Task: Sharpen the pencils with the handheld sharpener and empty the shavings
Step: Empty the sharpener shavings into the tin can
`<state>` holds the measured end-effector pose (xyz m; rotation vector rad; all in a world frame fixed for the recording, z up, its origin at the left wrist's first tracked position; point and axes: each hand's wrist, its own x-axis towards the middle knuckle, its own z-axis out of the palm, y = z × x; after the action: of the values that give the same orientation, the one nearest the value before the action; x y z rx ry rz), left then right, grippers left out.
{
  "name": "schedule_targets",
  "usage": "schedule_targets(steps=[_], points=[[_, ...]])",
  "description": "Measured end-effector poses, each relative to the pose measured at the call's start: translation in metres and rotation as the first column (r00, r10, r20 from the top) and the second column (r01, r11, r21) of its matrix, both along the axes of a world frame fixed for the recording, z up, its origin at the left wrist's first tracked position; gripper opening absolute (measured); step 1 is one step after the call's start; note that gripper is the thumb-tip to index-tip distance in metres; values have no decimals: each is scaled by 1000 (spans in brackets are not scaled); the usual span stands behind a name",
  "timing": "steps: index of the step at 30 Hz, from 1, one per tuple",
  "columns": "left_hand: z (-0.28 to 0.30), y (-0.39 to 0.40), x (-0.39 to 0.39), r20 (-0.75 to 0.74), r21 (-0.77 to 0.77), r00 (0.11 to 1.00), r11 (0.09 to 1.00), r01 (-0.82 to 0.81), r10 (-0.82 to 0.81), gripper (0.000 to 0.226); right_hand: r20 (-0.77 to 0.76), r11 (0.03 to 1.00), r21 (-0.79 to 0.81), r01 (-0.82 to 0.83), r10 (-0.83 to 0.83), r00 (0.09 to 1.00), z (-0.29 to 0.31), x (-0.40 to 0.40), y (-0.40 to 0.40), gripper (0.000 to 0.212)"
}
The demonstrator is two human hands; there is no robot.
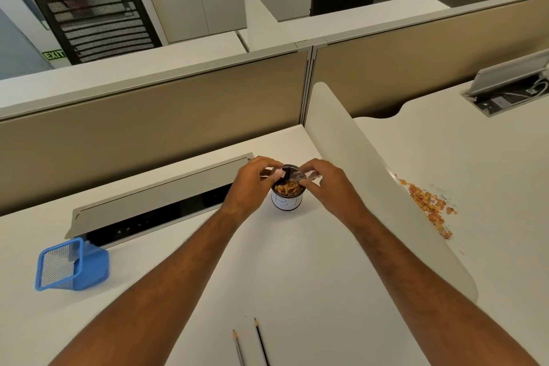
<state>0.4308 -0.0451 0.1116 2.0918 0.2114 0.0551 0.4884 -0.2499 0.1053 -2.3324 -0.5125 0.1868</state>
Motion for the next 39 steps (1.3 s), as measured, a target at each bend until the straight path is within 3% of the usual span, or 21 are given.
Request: schedule_targets(steps=[4,8,23,39], points=[[0,3,-9,5,-49,999,997,-53,54,20,-256,919,339,199,-114,960,-7,-6,-4,24],[1,3,-22,-18,-161,998,985,-66,64,23,-316,863,446,235,-94,944,-5,-22,2,26],[5,16,-109,-4,-221,999,975,-33,33,29,-331,877,461,137,27,943,8,-105,15,27],[16,18,-210,65,-313,982,938,-150,179,28,-374,882,468,59,137,917,28,-178,26,23]])
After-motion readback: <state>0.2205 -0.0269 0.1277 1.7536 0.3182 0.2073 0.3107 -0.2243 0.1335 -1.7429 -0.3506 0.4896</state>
